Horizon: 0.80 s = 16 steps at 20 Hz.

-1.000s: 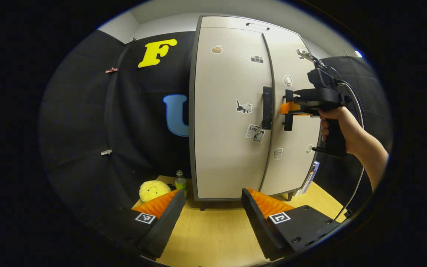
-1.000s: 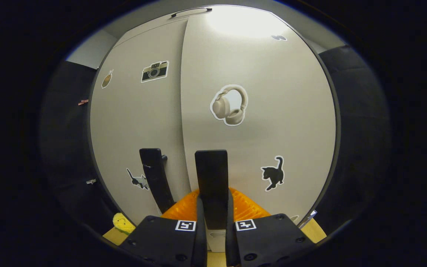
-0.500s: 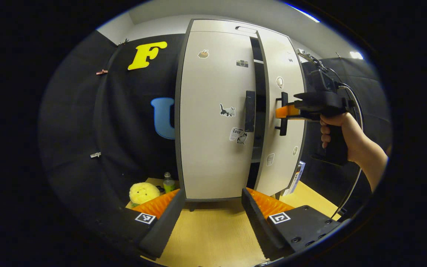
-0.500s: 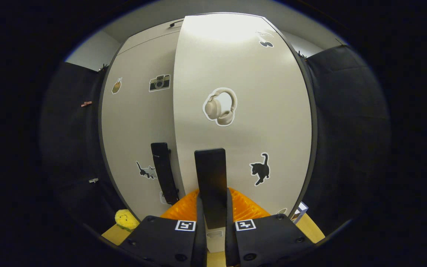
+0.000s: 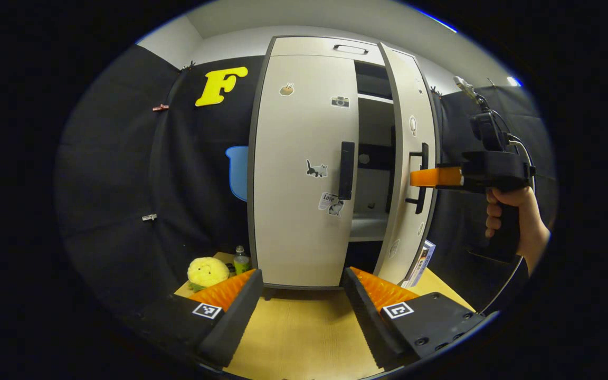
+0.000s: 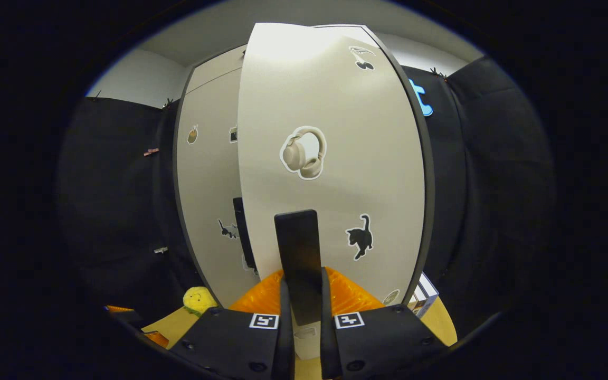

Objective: Open the right door of the double-door shoe cabinet with the right hand, and open the left door with the left hand.

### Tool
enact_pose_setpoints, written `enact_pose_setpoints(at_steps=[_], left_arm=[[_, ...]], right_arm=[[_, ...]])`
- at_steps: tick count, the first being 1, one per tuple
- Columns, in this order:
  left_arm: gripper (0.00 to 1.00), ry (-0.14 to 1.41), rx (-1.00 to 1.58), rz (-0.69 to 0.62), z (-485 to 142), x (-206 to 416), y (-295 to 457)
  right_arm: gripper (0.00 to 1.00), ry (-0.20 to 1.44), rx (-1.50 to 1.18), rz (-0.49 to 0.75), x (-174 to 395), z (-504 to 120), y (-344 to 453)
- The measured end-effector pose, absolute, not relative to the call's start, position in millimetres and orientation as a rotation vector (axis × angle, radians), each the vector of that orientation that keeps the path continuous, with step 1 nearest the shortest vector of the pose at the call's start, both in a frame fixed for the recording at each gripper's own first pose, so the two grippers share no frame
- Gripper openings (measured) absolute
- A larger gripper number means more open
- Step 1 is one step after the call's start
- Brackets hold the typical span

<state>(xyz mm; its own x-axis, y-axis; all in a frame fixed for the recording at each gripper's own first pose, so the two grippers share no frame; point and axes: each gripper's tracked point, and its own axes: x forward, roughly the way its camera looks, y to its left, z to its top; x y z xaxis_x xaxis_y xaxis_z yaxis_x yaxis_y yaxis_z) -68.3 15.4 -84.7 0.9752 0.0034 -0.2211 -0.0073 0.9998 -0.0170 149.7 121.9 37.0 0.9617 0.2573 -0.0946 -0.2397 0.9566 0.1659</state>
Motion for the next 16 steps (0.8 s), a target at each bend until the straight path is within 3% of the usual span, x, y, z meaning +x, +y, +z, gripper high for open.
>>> enact_pose_setpoints(at_steps=[9, 13, 16], left_arm=[[0.95, 0.176, -0.009, 0.045, -74, -93, -39], [0.95, 0.174, 0.002, 0.055, -71, -103, -54], [0.95, 0.165, 0.015, 0.056, -66, -109, -64]], right_arm=[[0.23, 0.103, 0.123, 0.276, 125, 38, 79], [0.22, 0.105, 0.073, 0.193, 119, 37, 42], [0.22, 0.102, 0.030, 0.065, 124, 38, -2]])
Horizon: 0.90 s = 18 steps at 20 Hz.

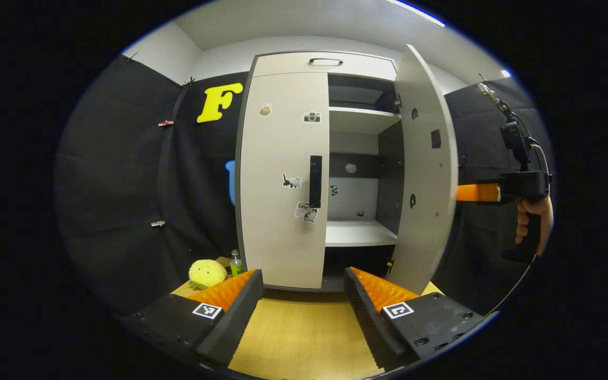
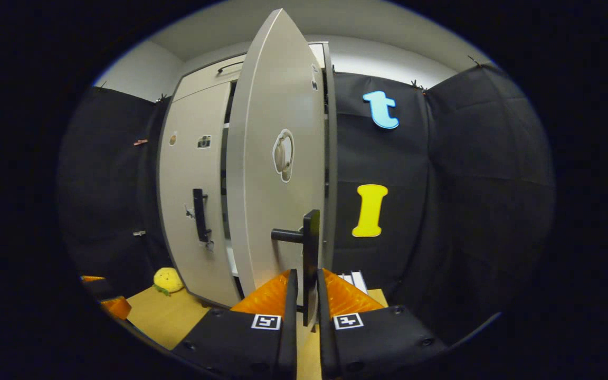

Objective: Open the right door of the double-door shoe cabinet with the right hand, and open the left door with the left hand.

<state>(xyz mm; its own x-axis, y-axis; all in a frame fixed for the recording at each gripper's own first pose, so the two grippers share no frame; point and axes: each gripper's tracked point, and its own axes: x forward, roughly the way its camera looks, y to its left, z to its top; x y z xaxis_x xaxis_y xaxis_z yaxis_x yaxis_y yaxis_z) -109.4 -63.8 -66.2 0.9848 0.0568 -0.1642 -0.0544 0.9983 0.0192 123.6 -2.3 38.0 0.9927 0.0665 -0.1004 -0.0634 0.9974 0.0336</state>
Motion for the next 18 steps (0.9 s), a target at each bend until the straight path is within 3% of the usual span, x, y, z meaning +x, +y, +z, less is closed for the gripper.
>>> enact_pose_setpoints(at_steps=[1, 2, 5, 6, 14, 18], left_arm=[[0.95, 0.164, 0.016, 0.054, -65, -111, -66], [0.95, 0.160, 0.015, 0.051, -62, -113, -69], [0.95, 0.157, 0.021, 0.036, -59, -115, -75], [0.95, 0.159, 0.028, 0.034, -58, -115, -75], [0.95, 0.167, 0.028, 0.007, -55, -100, -57], [0.95, 0.157, 0.030, -0.005, -50, -82, -41]], right_arm=[[0.26, 0.102, 0.032, 0.015, 133, 36, -20], [0.05, 0.119, 0.109, 0.066, 131, 34, -18], [0.11, 0.135, 0.160, 0.089, 123, 36, -11], [0.07, 0.120, 0.117, 0.068, 125, 38, -18], [0.07, 0.096, 0.048, -0.001, 118, 41, -24], [0.06, 0.075, 0.022, -0.017, 85, 47, -17]])
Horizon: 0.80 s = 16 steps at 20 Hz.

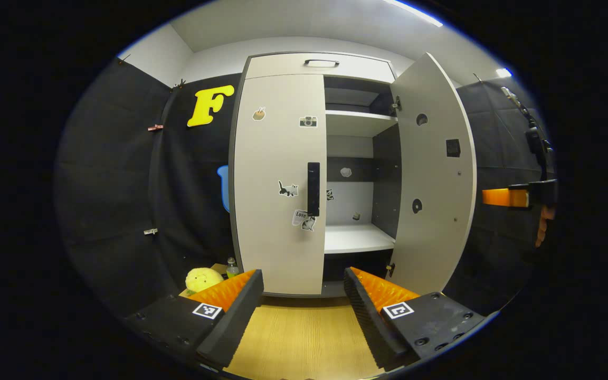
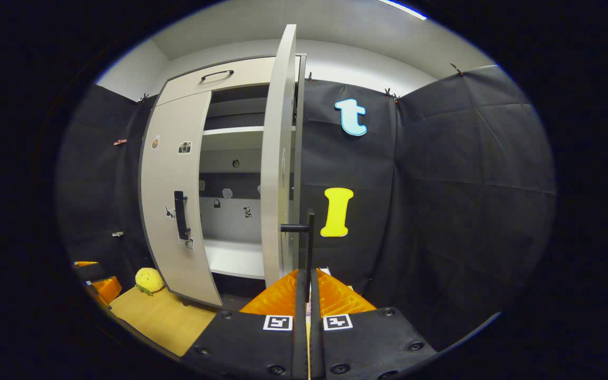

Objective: Open the right door of the double-door shoe cabinet with the right hand, and open the left door with the left hand.

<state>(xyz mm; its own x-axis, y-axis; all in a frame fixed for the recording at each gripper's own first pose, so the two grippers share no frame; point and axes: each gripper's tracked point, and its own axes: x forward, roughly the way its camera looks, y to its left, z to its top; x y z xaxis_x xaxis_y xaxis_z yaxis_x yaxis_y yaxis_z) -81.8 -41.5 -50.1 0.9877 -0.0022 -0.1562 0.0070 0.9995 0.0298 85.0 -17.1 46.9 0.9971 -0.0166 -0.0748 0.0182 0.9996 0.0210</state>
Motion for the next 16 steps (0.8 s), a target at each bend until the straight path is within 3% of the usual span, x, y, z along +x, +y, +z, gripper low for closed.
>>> enact_pose_setpoints(at_steps=[4, 5, 7, 10, 13, 15, 16], left_arm=[[0.95, 0.160, 0.030, -0.028, -51, -60, -25], [0.95, 0.164, 0.031, -0.037, -52, -55, -21], [0.95, 0.169, 0.035, -0.051, -54, -46, -13], [0.95, 0.171, 0.031, -0.074, -55, -37, -1], [0.95, 0.154, 0.035, -0.093, -51, -30, 15], [0.95, 0.131, 0.042, -0.104, -44, -25, 27], [0.95, 0.118, 0.043, -0.111, -40, -22, 32]], right_arm=[[0.06, 0.063, 0.049, 0.046, 55, 59, 26], [0.10, 0.057, 0.076, 0.069, 53, 63, 43], [0.06, 0.034, 0.083, 0.091, 54, 68, 70], [0.10, 0.051, 0.045, 0.104, 61, 52, 106], [0.07, 0.136, 0.076, 0.119, 75, 24, 141], [0.19, 0.142, 0.078, 0.093, 85, 16, 152], [0.34, 0.140, 0.079, 0.081, 89, 11, 158]])
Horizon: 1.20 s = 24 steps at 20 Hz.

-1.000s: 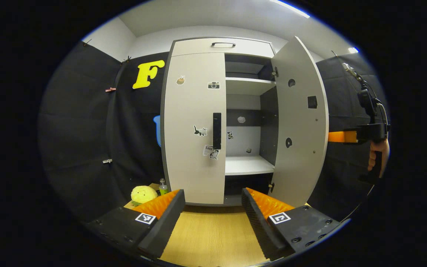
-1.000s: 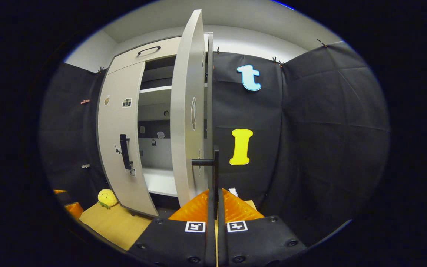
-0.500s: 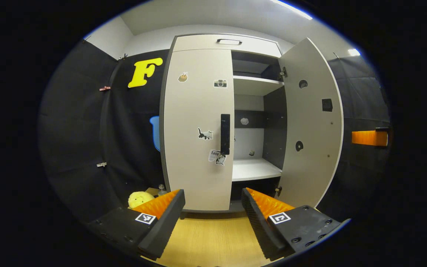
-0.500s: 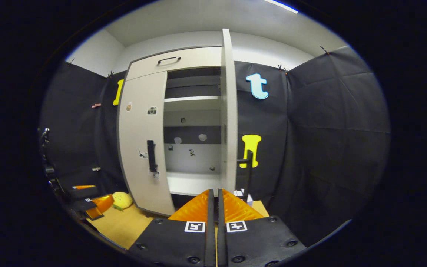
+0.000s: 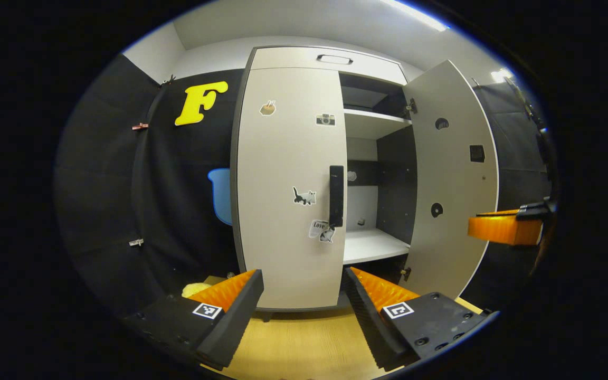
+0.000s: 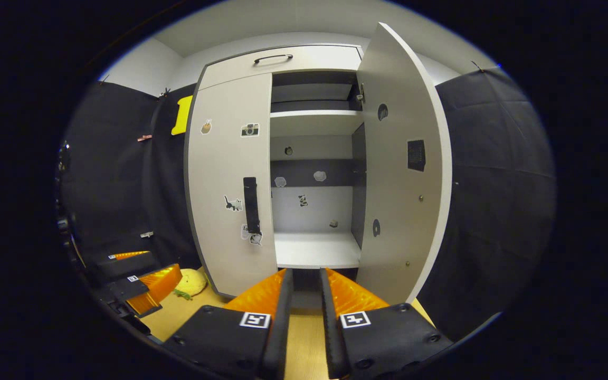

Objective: Open the right door of the double-door shoe cabinet with the right hand, and open the left door with the left hand.

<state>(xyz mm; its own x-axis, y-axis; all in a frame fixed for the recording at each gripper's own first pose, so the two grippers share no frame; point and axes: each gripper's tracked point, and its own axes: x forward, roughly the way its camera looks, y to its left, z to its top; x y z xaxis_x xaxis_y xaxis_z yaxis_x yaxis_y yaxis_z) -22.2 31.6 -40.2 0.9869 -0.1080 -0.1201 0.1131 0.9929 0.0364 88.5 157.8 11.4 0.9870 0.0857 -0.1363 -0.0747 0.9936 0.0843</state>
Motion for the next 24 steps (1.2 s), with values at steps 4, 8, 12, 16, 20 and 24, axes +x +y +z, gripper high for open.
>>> enact_pose_setpoints(at_steps=[4, 8, 12, 16, 20, 24], left_arm=[[0.95, 0.106, 0.022, -0.135, -36, -15, 51], [0.95, 0.099, 0.045, -0.119, -38, -11, 73], [0.95, 0.114, 0.040, -0.089, -43, -10, 87], [0.95, 0.123, 0.026, -0.077, -41, 0, 83], [0.95, 0.124, 0.022, -0.085, -35, 22, 65], [0.95, 0.108, 0.048, -0.101, -22, 56, 43]], right_arm=[[0.63, 0.158, 0.093, 0.046, 101, -6, 176], [0.98, 0.134, 0.115, 0.008, 101, -9, 175], [1.00, 0.087, 0.105, -0.024, 102, -4, 167], [1.00, 0.091, 0.097, -0.020, 103, -14, 162], [1.00, 0.108, 0.077, -0.010, 107, -27, 156], [1.00, 0.104, 0.088, 0.038, 119, -29, 155]])
